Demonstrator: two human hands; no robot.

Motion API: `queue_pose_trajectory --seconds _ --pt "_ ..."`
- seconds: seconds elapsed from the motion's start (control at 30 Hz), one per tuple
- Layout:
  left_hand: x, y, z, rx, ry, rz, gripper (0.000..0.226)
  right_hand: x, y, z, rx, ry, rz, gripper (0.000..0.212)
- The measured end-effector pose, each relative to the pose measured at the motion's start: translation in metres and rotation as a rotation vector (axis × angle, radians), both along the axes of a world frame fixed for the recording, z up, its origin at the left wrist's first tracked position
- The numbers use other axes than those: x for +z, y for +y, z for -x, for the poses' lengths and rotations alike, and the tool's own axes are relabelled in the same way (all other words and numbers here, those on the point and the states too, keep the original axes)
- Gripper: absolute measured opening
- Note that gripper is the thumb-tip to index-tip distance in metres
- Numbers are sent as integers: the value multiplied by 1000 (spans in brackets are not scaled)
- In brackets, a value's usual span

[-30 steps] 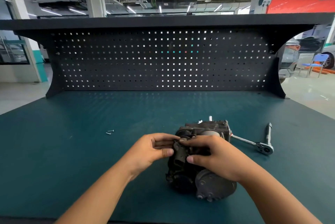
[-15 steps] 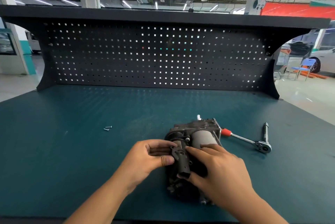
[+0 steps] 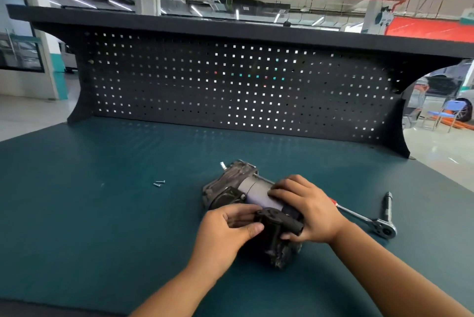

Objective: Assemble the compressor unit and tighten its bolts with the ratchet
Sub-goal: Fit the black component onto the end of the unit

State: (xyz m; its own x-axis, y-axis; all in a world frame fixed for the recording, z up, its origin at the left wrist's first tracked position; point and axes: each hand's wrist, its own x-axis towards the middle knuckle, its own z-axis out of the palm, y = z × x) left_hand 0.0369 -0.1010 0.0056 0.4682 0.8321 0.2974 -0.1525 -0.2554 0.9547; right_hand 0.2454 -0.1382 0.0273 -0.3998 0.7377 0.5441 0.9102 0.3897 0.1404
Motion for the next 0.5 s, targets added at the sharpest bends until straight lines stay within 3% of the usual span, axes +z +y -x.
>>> queue_pose_trajectory --seconds 0.1,0.2,0.3,0.43,0.5 --pt "0 -1 -22 47 -18 2 34 -10 1 -18 -41 81 -19 93" --pt "-1 -1 -44 76 -18 2 34 -26 -14 -30 -114 374 -153 86" --pt "0 0 -59 70 -1 1 31 -28 -30 -37 -128 546 -244 66" --pt "9 9 -57 57 82 -127 24 -30 -37 -28 -50 806 -59 28" --pt "11 11 -53 104 96 -205 26 -31 -32 -21 -27 974 -20 19"
